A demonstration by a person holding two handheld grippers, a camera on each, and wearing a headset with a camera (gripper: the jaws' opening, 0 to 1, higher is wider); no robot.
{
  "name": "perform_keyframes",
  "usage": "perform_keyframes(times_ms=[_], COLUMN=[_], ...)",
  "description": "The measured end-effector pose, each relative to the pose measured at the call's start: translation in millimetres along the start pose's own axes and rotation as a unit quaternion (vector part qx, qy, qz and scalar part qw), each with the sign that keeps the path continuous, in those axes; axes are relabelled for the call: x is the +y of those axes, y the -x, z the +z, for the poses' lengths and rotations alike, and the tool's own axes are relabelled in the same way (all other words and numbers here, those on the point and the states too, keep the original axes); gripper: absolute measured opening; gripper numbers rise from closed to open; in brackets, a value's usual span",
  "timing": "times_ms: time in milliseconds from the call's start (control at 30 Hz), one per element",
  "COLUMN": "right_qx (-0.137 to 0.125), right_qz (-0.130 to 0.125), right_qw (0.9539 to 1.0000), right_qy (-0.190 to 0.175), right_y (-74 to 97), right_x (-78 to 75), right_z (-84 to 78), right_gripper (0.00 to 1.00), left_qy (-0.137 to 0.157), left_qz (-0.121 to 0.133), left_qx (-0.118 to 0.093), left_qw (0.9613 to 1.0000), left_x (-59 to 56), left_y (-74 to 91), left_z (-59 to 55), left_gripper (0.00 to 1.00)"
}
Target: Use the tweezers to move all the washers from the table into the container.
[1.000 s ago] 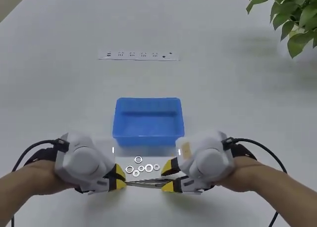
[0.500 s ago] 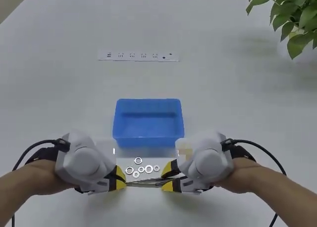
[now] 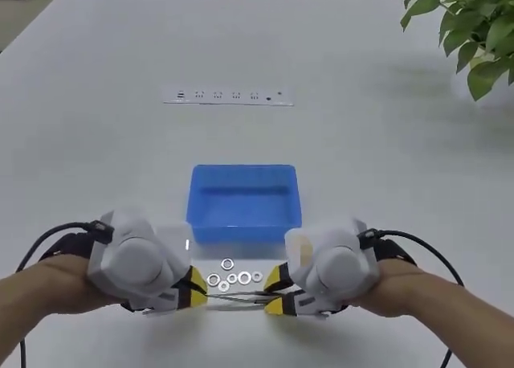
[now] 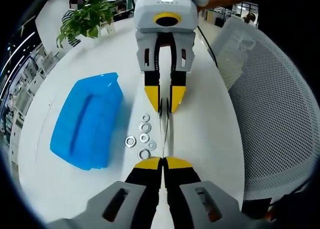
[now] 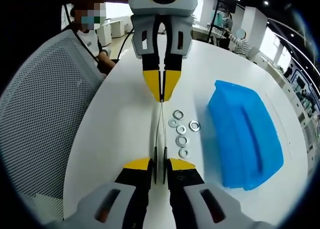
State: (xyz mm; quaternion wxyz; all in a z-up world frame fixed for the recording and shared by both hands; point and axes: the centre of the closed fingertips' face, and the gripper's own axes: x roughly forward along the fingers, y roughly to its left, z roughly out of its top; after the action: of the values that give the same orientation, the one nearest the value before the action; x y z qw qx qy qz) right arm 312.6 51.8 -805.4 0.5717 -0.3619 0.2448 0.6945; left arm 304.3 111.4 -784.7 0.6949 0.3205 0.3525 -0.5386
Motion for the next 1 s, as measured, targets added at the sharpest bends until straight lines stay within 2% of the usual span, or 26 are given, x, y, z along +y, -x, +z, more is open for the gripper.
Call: perform_keyframes(times_ms=[233, 533, 1000], right_qx=[-0.002, -0.005, -0.021], right_qz=[-0.002, -0.001, -0.011], right_qw=[1.0, 1.0, 0.9997], right_qy=[-0.003, 0.001, -0.012], right_y=[-1.4, -3.8, 0.1], right_x=[-2.1, -1.2, -1.2], right_z=[2.7, 5.5, 13.3], right_gripper=[0.14, 0.13, 0.11], left_qy=[-0.001, -0.005, -0.026], left_qz=[-0.001, 0.0, -0.001], left_qx=[0.002, -0.009, -0.013], left_qw=[1.0, 0.9999, 0.9996], left_x=[0.7, 2.2, 2.4], left_y=[6.9, 18.7, 33.7], left_z=[6.9, 22.4, 39.2], left_gripper=[0.05, 0.05, 0.05])
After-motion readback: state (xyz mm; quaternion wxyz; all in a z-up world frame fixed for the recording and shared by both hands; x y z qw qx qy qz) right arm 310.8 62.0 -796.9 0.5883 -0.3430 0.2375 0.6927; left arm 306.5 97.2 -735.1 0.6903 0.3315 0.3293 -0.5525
